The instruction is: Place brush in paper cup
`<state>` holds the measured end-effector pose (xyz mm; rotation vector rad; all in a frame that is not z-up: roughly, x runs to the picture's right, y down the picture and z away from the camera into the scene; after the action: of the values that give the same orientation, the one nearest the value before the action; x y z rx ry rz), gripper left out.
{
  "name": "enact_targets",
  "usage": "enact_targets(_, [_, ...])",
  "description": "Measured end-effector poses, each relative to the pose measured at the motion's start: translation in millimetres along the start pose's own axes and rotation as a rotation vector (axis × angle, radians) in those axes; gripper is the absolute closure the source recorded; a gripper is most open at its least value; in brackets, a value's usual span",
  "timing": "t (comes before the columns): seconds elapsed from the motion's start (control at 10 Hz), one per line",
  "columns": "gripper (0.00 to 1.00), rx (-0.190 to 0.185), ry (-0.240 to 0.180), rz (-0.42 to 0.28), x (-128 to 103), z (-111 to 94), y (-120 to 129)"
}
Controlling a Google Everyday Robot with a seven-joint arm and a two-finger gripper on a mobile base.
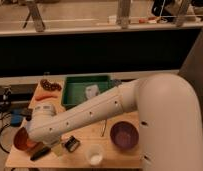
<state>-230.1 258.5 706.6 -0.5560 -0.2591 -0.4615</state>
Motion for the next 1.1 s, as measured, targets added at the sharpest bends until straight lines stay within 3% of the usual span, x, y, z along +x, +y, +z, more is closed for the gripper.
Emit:
enact_targets(0.5, [0.2, -0.068, -0.009, 0.107, 24, 43, -4])
enact_targets(1.1, [0.2, -0.088, -0.033, 0.163, 33, 71, -4])
